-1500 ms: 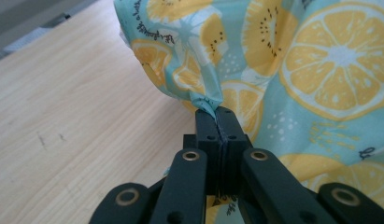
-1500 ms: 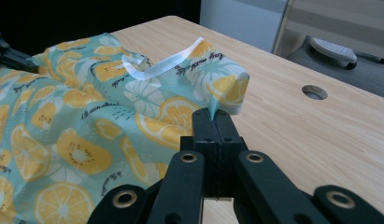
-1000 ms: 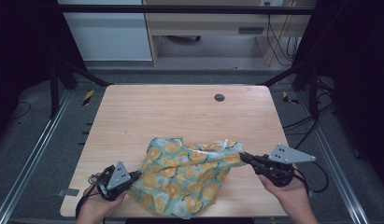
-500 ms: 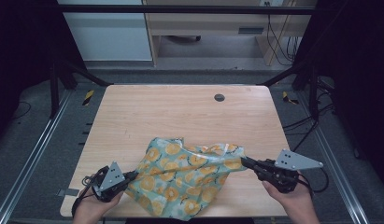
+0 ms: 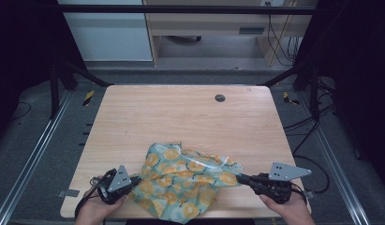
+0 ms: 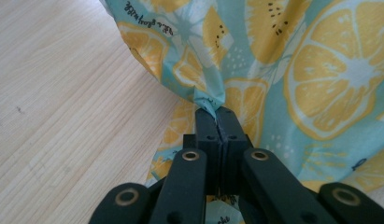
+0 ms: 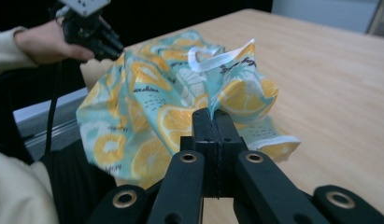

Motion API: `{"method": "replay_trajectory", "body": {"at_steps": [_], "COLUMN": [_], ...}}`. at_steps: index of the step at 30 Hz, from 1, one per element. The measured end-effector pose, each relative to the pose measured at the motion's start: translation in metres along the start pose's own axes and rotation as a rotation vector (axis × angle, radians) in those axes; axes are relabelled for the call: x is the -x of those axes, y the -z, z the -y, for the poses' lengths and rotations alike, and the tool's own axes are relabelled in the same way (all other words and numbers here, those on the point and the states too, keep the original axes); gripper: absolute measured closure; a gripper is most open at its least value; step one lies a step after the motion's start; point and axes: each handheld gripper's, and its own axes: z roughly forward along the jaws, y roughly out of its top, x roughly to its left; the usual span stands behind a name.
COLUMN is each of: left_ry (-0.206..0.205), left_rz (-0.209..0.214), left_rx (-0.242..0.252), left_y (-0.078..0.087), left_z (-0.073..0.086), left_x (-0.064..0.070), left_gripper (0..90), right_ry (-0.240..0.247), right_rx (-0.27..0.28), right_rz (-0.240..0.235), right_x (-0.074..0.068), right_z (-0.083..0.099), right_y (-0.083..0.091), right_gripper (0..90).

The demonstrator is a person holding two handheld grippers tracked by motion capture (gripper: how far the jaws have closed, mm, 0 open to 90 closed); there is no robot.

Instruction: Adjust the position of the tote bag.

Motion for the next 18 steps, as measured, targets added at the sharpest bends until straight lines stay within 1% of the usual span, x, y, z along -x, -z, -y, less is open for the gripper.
{"method": "replay_trajectory", "body": {"at_steps": [1,2,3,4,5,6,7,8,9,10,13,14,15,17,18], "left_ry": [0.0,-0.004,-0.004,0.002,0.002,0.002,0.002,0.001,0.007,0.009,0.008,0.004,0.006,0.017,0.021], "left_rz": [0.0,-0.002,-0.002,-0.002,-0.002,-0.006,-0.006,-0.005,-0.006,-0.008,-0.014,-0.012,-0.015,-0.014,-0.011], "left_rx": [0.0,-0.011,-0.011,-0.013,-0.013,-0.012,-0.012,-0.015,-0.01,-0.01,-0.012,-0.016,-0.015,-0.01,-0.015], "left_y": [0.0,-0.001,-0.001,-0.001,-0.001,-0.002,-0.002,-0.001,-0.002,-0.002,-0.001,-0.001,-0.001,-0.002,-0.003], "left_z": [0.0,0.0,0.0,0.0,0.0,0.001,0.001,0.001,0.001,0.001,0.001,0.001,0.001,0.002,0.002], "left_x": [0.0,0.0,0.0,0.0,0.0,-0.001,-0.001,-0.001,-0.001,-0.001,-0.002,-0.003,-0.003,-0.003,-0.003], "left_gripper": [90.0,89.9,89.8,89.8,89.7,89.7,89.6,89.6,89.6,89.5,89.2,89.2,89.2,89.3,89.4], "right_ry": [0.0,-0.003,-0.003,0.005,0.005,0.012,0.012,0.025,0.025,0.03,0.054,0.069,0.069,0.077,0.08], "right_rx": [0.0,-0.03,-0.03,-0.063,-0.063,-0.102,-0.102,-0.136,-0.136,-0.151,-0.219,-0.258,-0.258,-0.293,-0.301], "right_rz": [0.0,-0.011,-0.011,-0.015,-0.015,-0.022,-0.022,-0.028,-0.028,-0.032,-0.039,-0.037,-0.037,-0.029,-0.028], "right_x": [0.0,0.001,0.001,0.002,0.002,0.002,0.002,0.002,0.002,0.001,-0.002,-0.003,-0.003,-0.003,-0.003], "right_z": [0.0,0.007,0.007,0.013,0.013,0.019,0.019,0.023,0.023,0.024,0.029,0.032,0.032,0.033,0.034], "right_y": [0.0,-0.004,-0.004,-0.009,-0.009,-0.015,-0.015,-0.02,-0.02,-0.022,-0.033,-0.039,-0.039,-0.044,-0.045], "right_gripper": [90.0,90.0,90.0,90.0,90.0,90.0,90.0,90.0,90.0,90.0,90.0,90.0,90.0,90.0,90.0]}}
